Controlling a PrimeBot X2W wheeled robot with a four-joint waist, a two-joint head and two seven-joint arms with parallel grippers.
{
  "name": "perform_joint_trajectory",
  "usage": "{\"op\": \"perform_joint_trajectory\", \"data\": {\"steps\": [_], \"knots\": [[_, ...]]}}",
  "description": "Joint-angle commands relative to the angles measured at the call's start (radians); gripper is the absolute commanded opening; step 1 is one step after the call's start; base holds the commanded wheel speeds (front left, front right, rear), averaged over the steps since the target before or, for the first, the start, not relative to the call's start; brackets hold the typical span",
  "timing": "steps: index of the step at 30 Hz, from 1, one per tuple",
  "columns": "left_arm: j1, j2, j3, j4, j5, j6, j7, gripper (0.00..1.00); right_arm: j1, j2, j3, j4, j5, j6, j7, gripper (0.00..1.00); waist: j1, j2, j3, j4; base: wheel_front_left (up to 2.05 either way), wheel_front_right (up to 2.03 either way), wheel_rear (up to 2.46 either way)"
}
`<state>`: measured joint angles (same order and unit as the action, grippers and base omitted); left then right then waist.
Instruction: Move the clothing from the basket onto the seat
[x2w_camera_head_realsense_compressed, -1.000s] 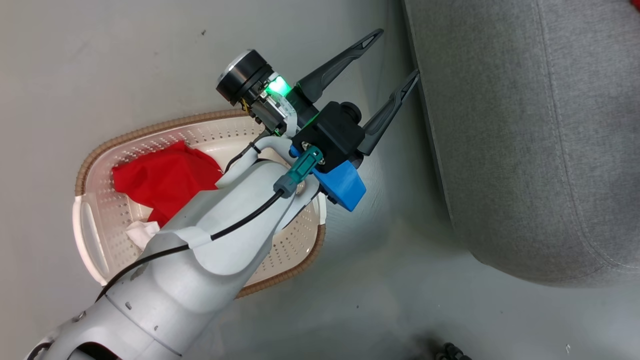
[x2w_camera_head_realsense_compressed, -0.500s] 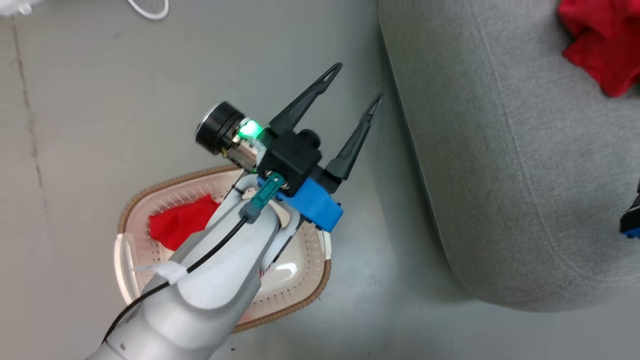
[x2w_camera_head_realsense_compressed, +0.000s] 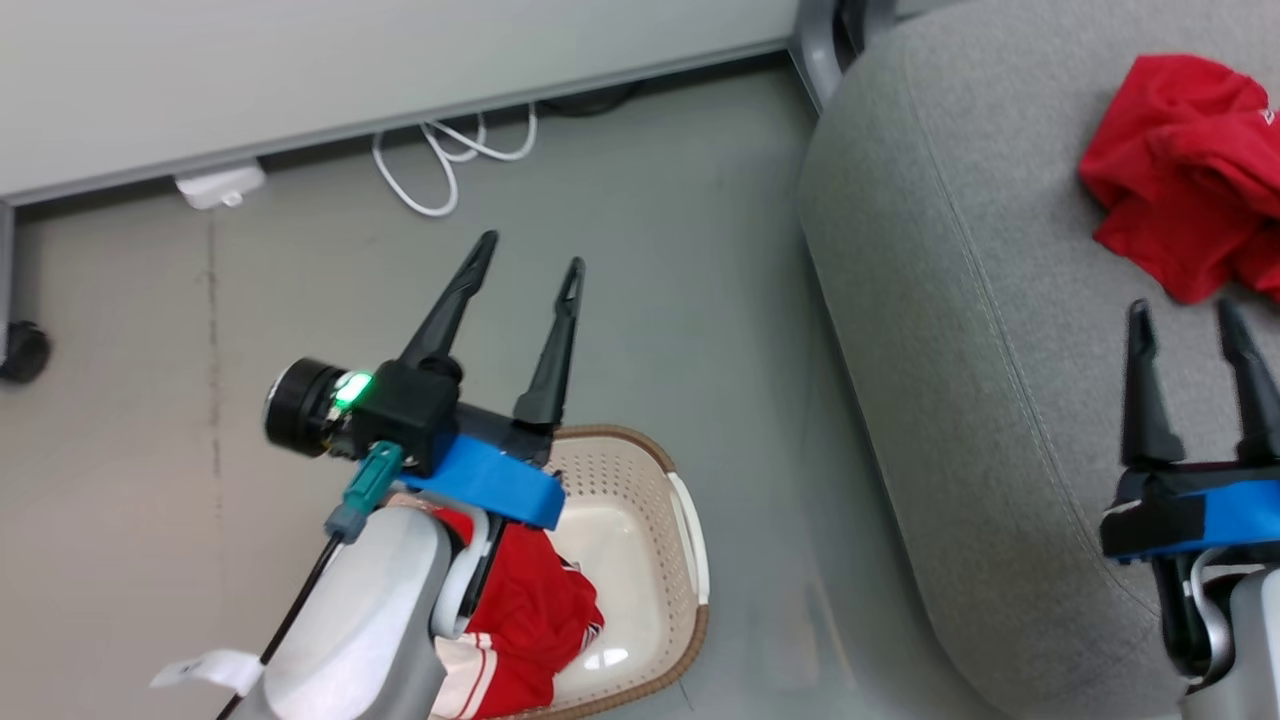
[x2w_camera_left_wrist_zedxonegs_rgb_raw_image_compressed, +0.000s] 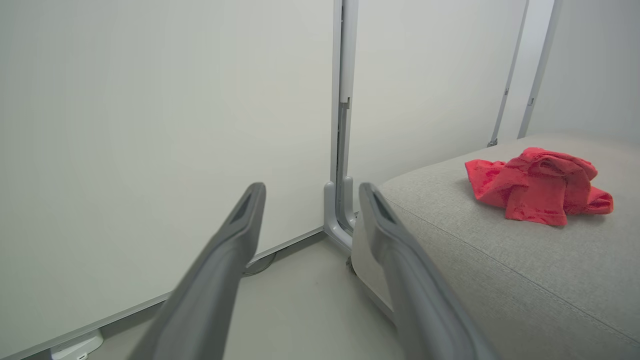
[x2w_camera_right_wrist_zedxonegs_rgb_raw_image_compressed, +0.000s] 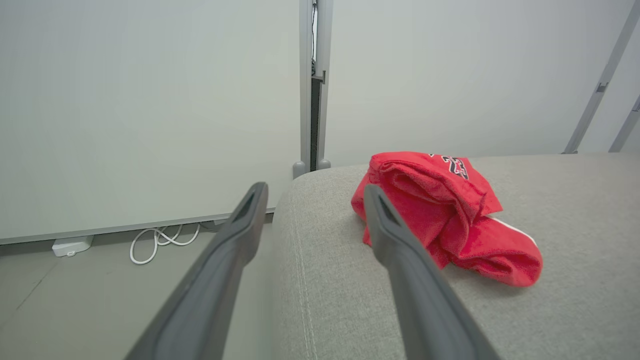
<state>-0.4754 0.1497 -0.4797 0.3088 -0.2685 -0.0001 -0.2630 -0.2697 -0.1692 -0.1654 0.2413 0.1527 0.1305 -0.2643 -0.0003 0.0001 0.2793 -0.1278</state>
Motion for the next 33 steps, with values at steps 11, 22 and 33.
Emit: {"op": "perform_joint_trajectory", "data": {"steps": [11,22,33], "knots": [[0.156,-0.006,0.179,-0.048,0.051,-0.018,-0.003,1.0,0.094,0.04,0.084,-0.099,-0.025,0.0,0.0,1.0,0.0003,-0.0001,-0.126,0.087,0.0,0.0,0.0],[0.294,-0.039,0.305,-0.074,0.088,-0.046,-0.003,1.0,0.168,0.079,0.103,-0.095,-0.036,0.0,0.0,1.0,0.0003,-0.0001,-0.196,0.131,0.0,0.0,0.0],[0.374,-0.064,0.365,-0.079,0.123,-0.078,-0.003,1.0,0.21,0.099,0.119,-0.11,-0.044,0.0,0.0,1.0,0.0003,-0.0001,-0.236,0.153,0.0,0.0,0.0]]}}
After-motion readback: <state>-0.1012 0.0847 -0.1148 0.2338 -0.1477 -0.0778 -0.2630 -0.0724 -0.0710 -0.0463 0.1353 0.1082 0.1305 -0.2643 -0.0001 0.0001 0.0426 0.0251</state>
